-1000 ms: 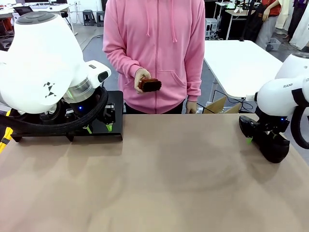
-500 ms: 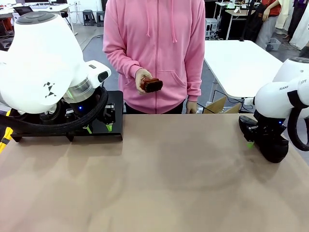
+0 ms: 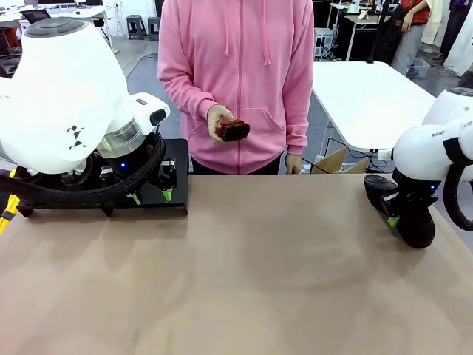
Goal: Organize the shoes by placing them on the stand.
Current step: Pick up one Shoe and place it in the middle of the table.
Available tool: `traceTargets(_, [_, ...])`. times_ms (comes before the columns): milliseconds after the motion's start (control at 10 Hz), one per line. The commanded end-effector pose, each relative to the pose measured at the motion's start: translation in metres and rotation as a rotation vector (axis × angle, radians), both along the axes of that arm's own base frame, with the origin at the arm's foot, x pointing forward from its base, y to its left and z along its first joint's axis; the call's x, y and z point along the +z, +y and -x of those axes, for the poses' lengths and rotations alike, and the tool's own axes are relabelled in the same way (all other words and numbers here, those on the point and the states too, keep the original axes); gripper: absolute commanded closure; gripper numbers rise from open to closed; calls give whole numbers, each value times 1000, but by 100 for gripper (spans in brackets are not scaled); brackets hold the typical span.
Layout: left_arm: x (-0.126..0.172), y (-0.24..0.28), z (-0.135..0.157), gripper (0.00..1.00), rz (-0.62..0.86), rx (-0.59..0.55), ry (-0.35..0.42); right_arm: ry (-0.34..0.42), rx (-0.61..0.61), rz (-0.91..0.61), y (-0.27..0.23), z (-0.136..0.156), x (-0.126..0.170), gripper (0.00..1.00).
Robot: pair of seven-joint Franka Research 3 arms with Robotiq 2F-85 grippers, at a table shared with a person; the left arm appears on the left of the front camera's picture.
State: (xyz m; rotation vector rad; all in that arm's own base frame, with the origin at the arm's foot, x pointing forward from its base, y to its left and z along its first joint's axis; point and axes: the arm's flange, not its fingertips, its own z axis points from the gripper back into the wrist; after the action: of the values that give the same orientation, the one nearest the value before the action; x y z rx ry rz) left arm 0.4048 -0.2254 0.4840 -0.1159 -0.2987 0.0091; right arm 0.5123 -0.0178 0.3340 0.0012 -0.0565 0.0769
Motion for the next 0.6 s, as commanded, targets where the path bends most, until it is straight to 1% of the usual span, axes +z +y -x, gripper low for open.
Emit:
traceTargets(0, [1, 1, 0, 39, -12, 8, -16, -12, -16, -36, -2, 1, -6, 100])
traceTargets(200, [1, 1, 0, 39, -12, 8, -16, -29, -33, -59, -5, 1, -5, 100])
traceTargets(300, [1, 1, 0, 39, -12, 8, -16, -42, -81, -56, -3, 2, -1, 100])
traceTargets(400, [1, 1, 0, 39, -12, 8, -16, -28, -160, -56, 2, 3, 13, 100])
traceTargets(500, [1, 1, 0, 39, -12, 8, -16, -47, -347, -37, 10, 3, 38, 100])
